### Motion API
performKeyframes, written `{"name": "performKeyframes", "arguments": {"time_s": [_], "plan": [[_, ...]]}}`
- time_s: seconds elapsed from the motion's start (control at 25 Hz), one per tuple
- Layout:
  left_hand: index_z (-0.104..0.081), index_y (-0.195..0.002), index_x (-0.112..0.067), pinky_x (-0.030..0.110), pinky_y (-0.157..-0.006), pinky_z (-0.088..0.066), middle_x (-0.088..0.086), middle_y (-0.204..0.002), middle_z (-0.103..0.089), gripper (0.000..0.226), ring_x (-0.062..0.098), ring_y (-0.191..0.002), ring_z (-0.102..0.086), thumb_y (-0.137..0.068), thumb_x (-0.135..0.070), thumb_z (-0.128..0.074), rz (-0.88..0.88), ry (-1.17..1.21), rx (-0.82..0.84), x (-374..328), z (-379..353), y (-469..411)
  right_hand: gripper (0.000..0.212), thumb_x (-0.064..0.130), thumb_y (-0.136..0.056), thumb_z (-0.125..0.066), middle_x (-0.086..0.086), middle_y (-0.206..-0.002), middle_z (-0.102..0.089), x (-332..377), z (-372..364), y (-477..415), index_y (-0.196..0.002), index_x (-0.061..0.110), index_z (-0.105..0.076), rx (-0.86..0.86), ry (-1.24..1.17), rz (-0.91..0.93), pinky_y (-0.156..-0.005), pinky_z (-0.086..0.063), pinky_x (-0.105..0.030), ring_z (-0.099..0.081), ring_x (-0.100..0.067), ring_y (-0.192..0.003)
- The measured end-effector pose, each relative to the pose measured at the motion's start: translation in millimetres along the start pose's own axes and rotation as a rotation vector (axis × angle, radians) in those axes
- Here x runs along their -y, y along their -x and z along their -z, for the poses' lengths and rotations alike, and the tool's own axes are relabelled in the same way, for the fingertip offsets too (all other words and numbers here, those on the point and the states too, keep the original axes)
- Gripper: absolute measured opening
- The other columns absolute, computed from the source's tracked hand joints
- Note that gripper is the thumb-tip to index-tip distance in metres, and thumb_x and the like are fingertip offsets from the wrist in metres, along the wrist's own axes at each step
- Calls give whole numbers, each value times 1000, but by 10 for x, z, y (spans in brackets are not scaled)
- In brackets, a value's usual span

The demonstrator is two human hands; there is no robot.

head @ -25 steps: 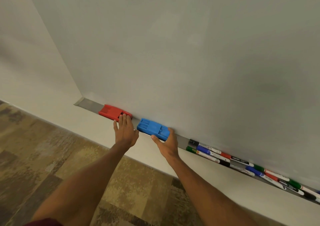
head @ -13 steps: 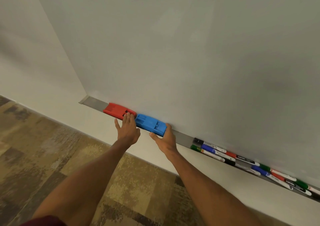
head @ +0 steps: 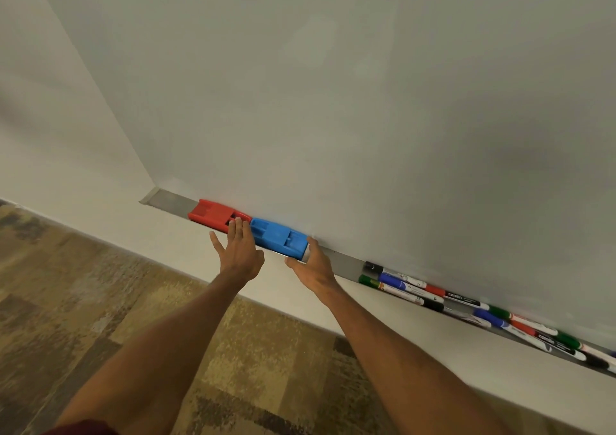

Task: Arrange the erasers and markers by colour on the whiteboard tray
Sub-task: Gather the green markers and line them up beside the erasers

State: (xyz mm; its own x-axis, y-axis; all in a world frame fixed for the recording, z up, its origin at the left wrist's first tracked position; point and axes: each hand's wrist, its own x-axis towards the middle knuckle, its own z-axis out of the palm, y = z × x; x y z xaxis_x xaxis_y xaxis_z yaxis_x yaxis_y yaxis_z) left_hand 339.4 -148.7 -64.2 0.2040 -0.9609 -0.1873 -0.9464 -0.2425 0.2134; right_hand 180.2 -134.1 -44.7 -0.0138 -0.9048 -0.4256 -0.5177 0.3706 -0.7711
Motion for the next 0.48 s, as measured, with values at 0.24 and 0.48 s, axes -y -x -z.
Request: {"name": "performKeyframes", "arguments": {"time_s": [0.24, 0.48], "plan": [[-4, -151, -9, 55, -113, 14, 8, -162, 0, 77, 22, -149, 6, -91, -25, -50, -202, -29, -73, -457, -176, 264, 50, 17, -87, -64, -12, -135, -49, -287, 400, 141, -133, 13, -45, -124, 113, 133, -104, -43, -35, -47, -25, -125], [-6, -152, -12, 50, -113, 17, 6, -162, -5, 80, 21, -149, 0, -91, -45, -47, -379, -49, -52, -1097, -393, 608, 33, 7, -85, -65, -11, -121, -58, -617, 838, 317, -117, 10, -57, -253, 170, 182, -102, -44, -32, -52, -23, -117]]}}
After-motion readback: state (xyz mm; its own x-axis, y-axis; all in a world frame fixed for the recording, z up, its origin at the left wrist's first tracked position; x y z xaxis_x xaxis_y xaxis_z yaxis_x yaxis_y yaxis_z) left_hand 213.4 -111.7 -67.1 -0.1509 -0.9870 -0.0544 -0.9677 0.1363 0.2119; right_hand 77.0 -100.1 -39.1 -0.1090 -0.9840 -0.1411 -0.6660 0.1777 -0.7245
